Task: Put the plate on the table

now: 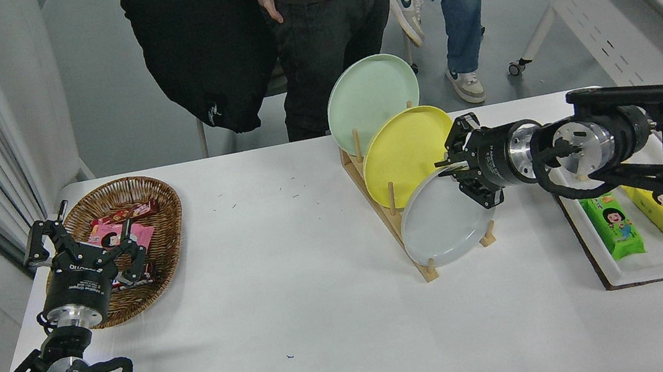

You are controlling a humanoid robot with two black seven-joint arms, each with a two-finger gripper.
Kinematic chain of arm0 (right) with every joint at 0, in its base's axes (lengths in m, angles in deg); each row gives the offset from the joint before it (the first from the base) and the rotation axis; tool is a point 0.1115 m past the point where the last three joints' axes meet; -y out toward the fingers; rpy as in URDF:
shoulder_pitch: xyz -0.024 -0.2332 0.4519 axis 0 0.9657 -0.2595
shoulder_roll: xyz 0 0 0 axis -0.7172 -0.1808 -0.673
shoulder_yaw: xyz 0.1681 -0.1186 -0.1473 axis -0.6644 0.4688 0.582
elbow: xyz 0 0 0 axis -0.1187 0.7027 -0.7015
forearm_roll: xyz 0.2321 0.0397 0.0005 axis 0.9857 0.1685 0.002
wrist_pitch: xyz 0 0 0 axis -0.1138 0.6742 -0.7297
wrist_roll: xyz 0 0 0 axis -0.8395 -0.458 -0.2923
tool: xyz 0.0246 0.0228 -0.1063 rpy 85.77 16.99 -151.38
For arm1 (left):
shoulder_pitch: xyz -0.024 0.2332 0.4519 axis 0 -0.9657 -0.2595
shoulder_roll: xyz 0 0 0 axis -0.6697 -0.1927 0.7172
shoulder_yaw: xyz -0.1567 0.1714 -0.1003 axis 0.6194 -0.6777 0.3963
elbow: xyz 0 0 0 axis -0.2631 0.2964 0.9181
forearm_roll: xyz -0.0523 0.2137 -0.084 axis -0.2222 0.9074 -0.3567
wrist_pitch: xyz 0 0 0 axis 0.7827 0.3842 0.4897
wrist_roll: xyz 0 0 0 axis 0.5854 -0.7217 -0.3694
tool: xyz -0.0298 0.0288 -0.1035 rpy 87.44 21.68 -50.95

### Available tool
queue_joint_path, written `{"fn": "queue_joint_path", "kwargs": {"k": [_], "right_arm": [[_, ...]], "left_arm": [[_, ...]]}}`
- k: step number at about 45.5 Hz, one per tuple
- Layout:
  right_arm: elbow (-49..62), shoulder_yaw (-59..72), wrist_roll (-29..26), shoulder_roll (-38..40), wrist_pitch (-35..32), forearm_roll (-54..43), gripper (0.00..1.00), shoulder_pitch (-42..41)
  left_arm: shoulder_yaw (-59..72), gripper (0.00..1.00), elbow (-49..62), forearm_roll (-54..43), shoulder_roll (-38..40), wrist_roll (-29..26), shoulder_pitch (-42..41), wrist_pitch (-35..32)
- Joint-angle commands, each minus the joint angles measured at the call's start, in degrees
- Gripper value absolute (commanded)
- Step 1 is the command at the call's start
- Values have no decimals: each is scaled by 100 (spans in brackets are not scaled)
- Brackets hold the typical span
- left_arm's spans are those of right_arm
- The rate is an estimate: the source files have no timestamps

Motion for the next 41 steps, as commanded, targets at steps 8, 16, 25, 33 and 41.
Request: {"fn": "queue_joint_path", "kwargs": {"k": [8,16,25,33,41], "right_arm": [[-21,-5,-199,49,-6,-6,6,-25],[-21,-22,-216,84,-14,-14,6,-25],[-56,-57,-216,172,-41,-14,5,-121],[-65,-92,-216,181,-85,-14,0,-156],[-74,-286,-295,225,-225,-6,0,-156]], "left_arm": [[0,98,0,0,0,0,0,0],[0,98,8,0,0,0,0,0],[0,98,0,0,0,0,0,0],[0,98,0,0,0,0,0,0],[0,98,0,0,0,0,0,0]]}}
